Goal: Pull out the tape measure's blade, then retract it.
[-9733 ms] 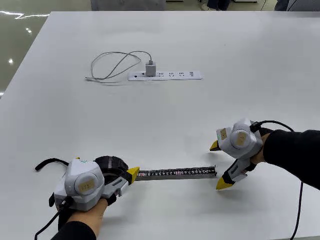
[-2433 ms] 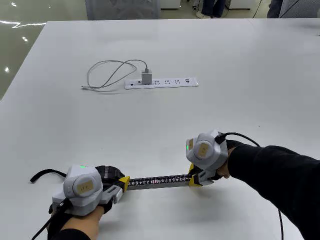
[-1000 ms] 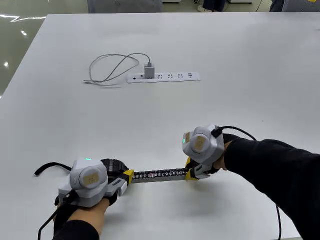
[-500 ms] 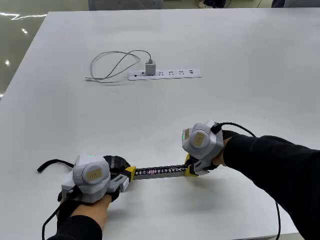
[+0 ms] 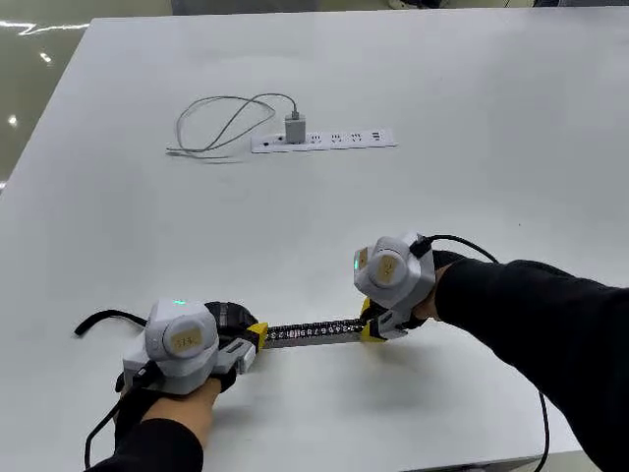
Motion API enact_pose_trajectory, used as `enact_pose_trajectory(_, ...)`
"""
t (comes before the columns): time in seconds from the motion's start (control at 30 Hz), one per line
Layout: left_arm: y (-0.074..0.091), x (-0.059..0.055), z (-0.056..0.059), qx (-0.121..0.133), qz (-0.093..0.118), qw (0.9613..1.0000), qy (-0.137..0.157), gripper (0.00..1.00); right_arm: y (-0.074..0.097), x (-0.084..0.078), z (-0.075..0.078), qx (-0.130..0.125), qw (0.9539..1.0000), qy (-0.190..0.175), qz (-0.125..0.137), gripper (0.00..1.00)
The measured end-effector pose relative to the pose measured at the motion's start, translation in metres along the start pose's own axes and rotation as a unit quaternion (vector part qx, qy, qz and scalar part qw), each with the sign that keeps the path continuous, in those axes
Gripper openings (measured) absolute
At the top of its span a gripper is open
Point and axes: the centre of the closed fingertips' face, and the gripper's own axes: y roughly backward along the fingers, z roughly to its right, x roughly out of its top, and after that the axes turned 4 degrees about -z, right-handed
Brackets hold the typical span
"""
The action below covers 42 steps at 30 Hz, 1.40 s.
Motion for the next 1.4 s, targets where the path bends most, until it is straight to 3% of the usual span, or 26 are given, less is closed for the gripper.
enact_pose_trajectory(1.4,0.0,0.0,0.0,-0.006,0.002,1.0,0.003,0.62,-0.007,0.018,-0.002,0.0,1.0,0.001,0.0,0.1)
